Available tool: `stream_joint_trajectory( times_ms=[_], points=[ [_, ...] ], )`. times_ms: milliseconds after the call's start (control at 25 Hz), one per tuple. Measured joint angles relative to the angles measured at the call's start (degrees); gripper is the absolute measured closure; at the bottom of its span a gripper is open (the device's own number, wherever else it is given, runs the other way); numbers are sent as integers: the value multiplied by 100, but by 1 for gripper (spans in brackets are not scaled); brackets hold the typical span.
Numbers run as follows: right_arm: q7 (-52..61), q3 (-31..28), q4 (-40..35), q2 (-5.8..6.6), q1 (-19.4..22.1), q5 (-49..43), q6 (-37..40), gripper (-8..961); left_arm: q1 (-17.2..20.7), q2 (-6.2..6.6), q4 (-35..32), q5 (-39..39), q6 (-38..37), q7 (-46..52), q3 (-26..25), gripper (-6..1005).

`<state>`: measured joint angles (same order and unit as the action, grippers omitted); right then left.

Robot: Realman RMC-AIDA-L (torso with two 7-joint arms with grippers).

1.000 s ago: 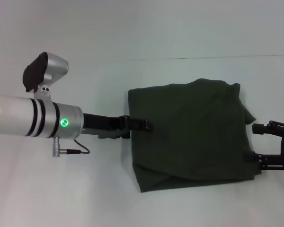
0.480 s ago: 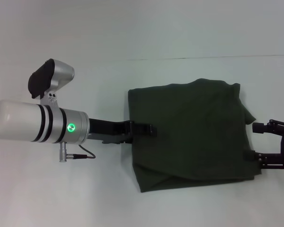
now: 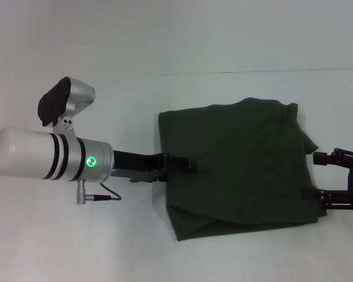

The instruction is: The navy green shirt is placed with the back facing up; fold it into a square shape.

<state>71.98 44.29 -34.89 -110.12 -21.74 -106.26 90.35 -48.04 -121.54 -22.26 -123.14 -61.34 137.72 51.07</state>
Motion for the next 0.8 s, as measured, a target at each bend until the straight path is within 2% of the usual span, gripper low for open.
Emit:
stream_joint_trajectory(
  times_ms=[320,520,800],
  points=[
    [-3,0,0,-1,-7,0,-1,8,6,-17,7,-2,29,-1,0,246],
    [-9,0,0,-1,-16,0,-3,8,-1,-19,12,-8,172,4,175,485],
    [-9,0,0,-1,-29,0,-9,8,-19,-19,-24,-9,330,-47,383,673]
  ],
)
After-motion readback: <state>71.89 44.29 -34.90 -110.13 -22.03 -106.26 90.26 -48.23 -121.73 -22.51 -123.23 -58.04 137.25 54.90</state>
